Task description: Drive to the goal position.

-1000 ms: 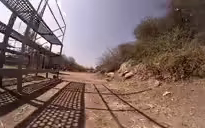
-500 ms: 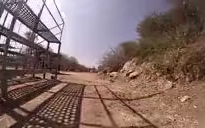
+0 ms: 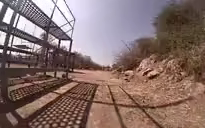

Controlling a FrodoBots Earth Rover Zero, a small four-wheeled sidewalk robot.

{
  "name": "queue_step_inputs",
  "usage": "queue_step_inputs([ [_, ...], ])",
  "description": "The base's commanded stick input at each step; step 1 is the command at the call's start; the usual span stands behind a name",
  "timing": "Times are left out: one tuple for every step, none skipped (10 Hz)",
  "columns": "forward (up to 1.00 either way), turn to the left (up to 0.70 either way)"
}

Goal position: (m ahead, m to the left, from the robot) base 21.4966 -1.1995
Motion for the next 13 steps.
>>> queue_step_inputs([
  [1.0,0.03],
  [1.0,0.03],
  [1.0,0.03],
  [1.0,0.03],
  [1.0,0.03],
  [1.0,0.03],
  [1.0,0.03],
  [1.0,0.03],
  [1.0,0.03],
  [1.0,0.03],
  [1.0,0.03],
  [1.0,0.03],
  [1.0,0.03],
])
